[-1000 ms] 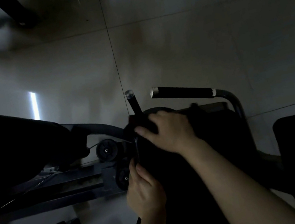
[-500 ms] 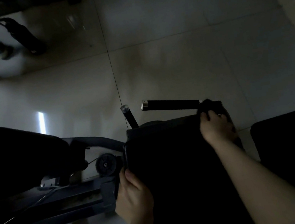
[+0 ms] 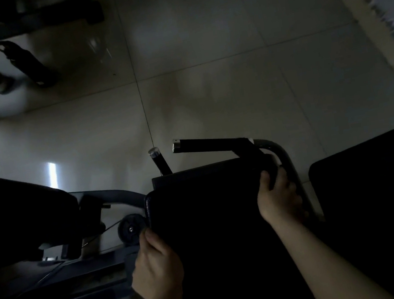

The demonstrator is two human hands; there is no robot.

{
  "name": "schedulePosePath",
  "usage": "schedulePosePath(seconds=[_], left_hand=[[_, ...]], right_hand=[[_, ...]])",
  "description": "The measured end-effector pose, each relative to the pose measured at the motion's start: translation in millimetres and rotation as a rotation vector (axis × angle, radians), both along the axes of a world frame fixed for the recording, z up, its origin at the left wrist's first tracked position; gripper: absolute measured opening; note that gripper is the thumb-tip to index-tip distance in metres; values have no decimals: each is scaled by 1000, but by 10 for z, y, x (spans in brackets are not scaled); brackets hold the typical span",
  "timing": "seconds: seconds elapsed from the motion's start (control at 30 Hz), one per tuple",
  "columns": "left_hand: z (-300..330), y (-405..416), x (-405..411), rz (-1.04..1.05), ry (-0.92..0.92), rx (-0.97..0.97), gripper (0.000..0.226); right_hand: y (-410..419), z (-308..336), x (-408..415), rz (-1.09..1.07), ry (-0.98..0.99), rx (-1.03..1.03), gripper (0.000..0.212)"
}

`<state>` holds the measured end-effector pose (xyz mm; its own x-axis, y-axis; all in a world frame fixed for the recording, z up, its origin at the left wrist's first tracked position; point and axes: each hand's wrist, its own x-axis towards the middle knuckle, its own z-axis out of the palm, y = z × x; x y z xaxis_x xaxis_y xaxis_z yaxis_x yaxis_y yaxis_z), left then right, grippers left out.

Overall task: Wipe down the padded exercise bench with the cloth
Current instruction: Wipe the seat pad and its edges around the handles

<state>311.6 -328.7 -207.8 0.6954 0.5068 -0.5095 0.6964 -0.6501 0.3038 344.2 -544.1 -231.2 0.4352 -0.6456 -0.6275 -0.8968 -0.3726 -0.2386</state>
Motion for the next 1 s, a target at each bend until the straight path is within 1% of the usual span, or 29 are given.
schedulePosePath(seconds=[0.07,0.13,0.23,0.3,0.37,0.43,0.5,0.57,0.6,0.63,0.7,0.73,0.77,0.83,0.9,0.97,1.0], left_hand=[[6,16,-1,-3,-1,-16,52],[3,10,17,-4,-5,-30,53],[-29,28,7,-1,6,-41,53],[-56,19,25,12,-16,-40,53],[-51,27,18,10,-35,-28,52],[-63,26,43,14,-49,-61,52],[-63,18,8,-14,-34,-33,53],[-91,29,-9,13,-33,-20,55],[-93,27,-13,17,-34,-21,55],[-86,10,-22,13,-36,-20,55],[-61,5,-6,32,-42,-18,53],[-58,7,-4,33,-38,-15,53],[-68,8,-3,40,-42,-9,53],[-103,6,-11,51,-68,13,53],[-133,6,-30,38,-93,31,52],[-161,3,-33,31,-123,38,53],[-160,-4,-36,34,-132,41,53]], right_hand=[[74,-15,-408,-36,-12,-65,60],[73,-38,-535,-52,-15,-87,59],[-60,-103,-132,-160,-70,-35,56],[-205,-119,276,-198,-89,58,55],[-257,-116,515,-162,-83,98,56],[-227,-126,542,-71,-115,44,56],[-151,-62,269,-12,-137,-36,53],[-46,-52,-237,2,-207,-105,51],[6,-28,-553,-13,-180,-126,53],[60,1,-908,-24,-104,-146,57],[169,69,-1446,9,61,-174,77],[196,83,-1594,16,106,-181,85],[208,75,-1622,-10,121,-193,85],[179,-20,-1369,-106,91,-165,69],[65,-166,-905,-122,-40,-181,57],[-108,-174,-319,-102,-150,-123,52],[-174,-147,-102,-91,-162,-78,52]])
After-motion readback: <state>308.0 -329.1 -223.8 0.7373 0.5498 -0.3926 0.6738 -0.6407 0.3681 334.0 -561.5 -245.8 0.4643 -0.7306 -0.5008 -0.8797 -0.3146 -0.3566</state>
